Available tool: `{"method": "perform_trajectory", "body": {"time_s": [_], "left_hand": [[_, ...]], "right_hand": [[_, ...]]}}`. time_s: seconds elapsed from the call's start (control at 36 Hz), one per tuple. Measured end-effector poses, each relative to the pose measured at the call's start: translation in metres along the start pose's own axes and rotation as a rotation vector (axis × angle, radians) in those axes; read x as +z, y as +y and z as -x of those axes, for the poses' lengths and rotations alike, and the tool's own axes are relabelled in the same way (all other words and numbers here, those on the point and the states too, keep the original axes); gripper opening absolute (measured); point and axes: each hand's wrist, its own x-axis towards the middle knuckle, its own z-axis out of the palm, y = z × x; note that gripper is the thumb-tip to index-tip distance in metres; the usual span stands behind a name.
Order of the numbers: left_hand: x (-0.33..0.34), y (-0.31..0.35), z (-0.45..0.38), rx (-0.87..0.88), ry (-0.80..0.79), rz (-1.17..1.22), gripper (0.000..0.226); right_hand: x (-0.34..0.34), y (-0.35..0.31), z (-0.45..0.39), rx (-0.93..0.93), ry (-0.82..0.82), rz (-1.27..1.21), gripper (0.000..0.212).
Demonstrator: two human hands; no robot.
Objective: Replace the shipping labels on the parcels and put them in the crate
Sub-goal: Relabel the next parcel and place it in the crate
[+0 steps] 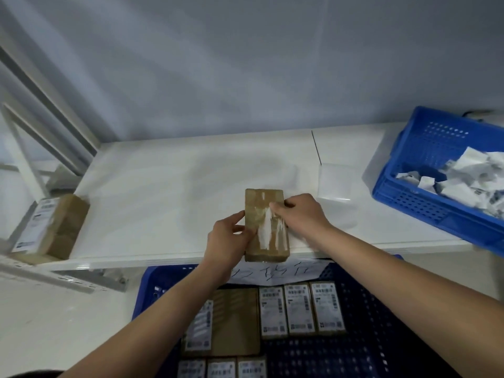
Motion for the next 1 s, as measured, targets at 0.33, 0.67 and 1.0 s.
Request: {"method": "perform_trajectory", "body": {"time_s": [0.33, 0.67, 1.0], "left_hand": [[0.008, -0.005, -0.003, 0.037, 0.095, -0.084, 0.044], [0.002, -0.004, -0.004, 0.057, 0.086, -0.268, 0.037], [0.005, 0.005, -0.004, 0.012, 0.051, -0.388, 0.040]], "right_hand": [[-0.001, -0.004, 0.000, -0.091, -0.055, 0.027, 0.014], [0.007, -0.006, 0.002, -0.108, -0.082, 0.063, 0.033], [-0.063, -0.016, -0.010, -0.145, 0.166, 0.079, 0.019]]}}
